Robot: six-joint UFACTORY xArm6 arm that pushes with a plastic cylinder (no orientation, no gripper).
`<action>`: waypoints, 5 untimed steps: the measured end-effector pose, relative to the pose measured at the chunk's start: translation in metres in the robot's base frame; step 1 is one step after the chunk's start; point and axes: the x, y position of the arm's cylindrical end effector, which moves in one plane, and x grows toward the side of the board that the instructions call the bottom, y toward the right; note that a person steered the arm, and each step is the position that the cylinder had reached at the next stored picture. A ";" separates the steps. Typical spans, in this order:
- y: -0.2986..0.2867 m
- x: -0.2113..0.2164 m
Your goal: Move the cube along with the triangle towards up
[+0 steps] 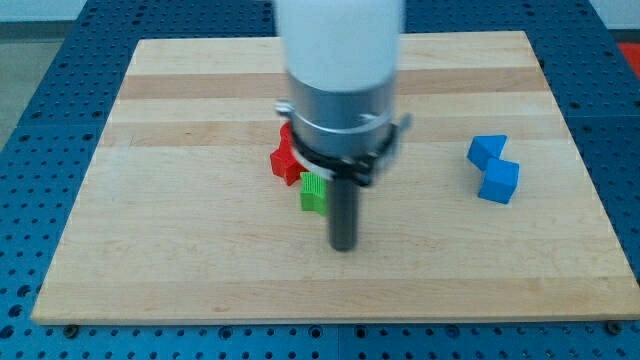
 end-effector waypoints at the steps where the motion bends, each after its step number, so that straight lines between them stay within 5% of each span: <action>1: 0.044 0.023; 2: 0.111 0.024; 5: 0.153 -0.008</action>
